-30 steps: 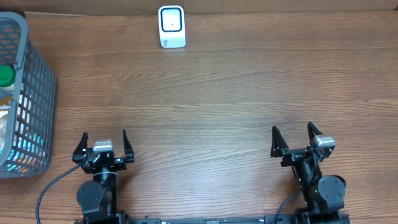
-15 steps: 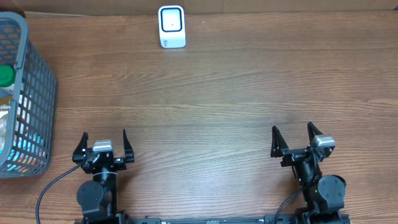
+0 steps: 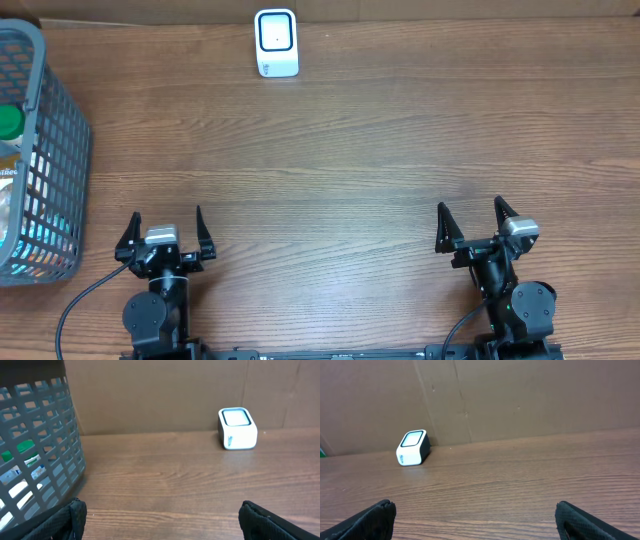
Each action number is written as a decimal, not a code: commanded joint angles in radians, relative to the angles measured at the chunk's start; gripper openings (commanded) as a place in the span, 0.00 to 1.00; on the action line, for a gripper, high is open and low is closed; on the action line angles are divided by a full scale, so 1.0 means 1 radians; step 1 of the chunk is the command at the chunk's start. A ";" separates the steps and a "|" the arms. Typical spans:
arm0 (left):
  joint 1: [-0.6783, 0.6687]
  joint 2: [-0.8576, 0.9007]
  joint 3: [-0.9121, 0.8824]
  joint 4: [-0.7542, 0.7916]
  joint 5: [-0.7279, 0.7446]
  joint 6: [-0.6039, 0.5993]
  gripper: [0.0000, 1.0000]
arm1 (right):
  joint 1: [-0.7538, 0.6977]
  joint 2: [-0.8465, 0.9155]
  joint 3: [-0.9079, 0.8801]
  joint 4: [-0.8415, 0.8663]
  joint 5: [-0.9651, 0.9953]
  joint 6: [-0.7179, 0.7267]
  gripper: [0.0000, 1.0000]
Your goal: Scan the item barcode
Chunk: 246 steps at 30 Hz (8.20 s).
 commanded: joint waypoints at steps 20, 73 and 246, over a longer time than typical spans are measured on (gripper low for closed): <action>-0.006 0.304 0.298 0.013 0.136 -0.093 1.00 | -0.001 -0.011 -0.010 0.006 0.000 0.001 1.00; 0.678 1.713 1.930 -0.887 0.008 -0.258 1.00 | -0.001 -0.011 -0.010 0.006 0.000 0.001 1.00; -0.818 2.435 2.235 -1.188 0.003 -0.447 0.92 | -0.001 -0.011 -0.010 0.006 0.000 0.001 1.00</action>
